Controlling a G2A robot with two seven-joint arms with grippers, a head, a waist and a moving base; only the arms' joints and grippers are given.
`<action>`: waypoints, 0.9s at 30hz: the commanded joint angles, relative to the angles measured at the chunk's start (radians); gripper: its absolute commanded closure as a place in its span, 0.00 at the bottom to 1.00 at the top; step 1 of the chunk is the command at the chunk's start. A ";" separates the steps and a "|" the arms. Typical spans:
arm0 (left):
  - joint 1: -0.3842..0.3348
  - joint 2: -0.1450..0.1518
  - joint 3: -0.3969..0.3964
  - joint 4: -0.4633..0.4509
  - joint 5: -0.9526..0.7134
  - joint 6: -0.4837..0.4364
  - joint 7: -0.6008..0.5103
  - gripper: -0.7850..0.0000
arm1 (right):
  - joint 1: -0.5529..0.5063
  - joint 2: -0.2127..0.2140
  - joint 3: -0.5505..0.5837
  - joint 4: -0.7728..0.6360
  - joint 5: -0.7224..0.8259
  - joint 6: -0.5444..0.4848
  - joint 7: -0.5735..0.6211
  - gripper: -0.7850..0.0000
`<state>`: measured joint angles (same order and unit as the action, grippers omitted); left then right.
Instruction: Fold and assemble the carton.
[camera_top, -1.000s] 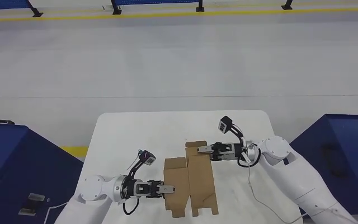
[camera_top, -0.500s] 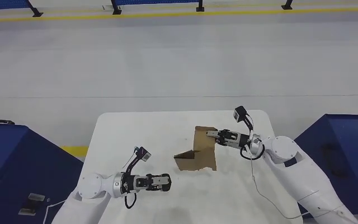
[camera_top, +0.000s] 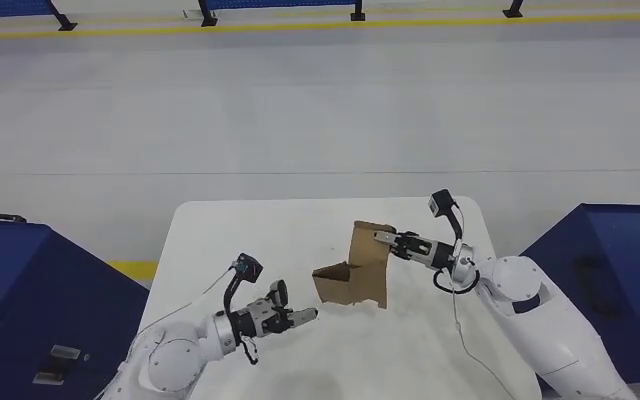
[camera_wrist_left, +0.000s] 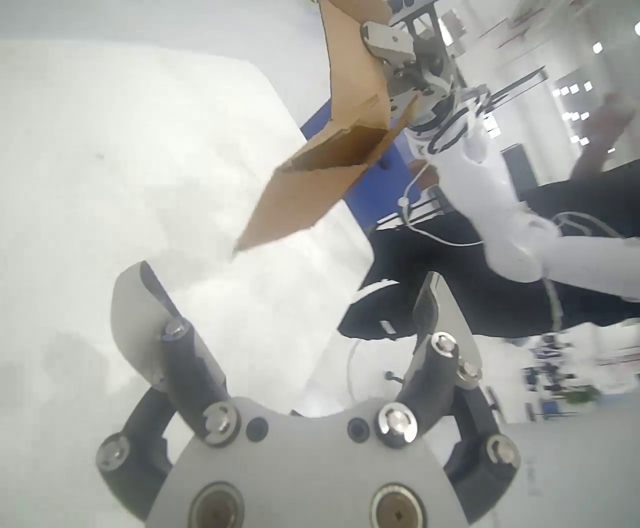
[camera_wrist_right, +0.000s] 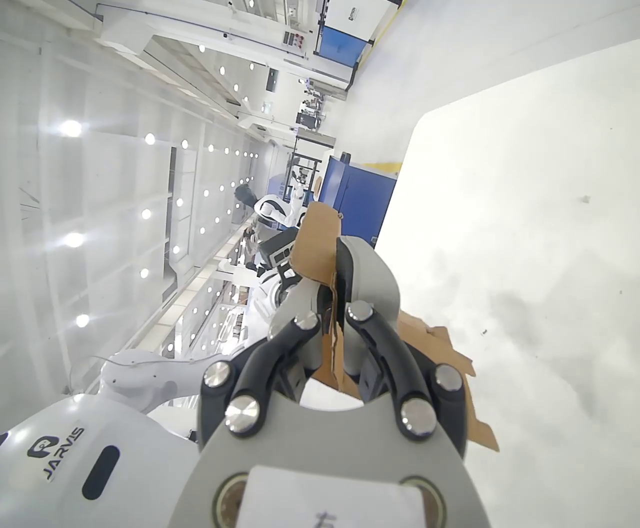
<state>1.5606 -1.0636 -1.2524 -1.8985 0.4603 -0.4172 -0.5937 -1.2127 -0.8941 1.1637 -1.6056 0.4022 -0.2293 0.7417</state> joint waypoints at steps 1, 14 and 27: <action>0.011 -0.004 0.036 -0.013 0.140 -0.001 0.078 0.00 | -0.007 -0.001 0.002 -0.008 -0.001 0.000 0.005 1.00; -0.063 -0.019 0.144 -0.009 0.143 0.019 0.048 0.00 | -0.044 -0.008 0.018 -0.044 -0.016 0.003 0.010 1.00; -0.102 -0.016 0.196 -0.011 -0.032 -0.092 -0.102 0.00 | -0.042 -0.028 -0.023 -0.057 -0.030 0.022 -0.009 1.00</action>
<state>1.4572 -1.0803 -1.0601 -1.9049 0.4349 -0.4988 -0.6913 -1.2571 -0.9198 1.1468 -1.6631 0.3784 -0.2079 0.7350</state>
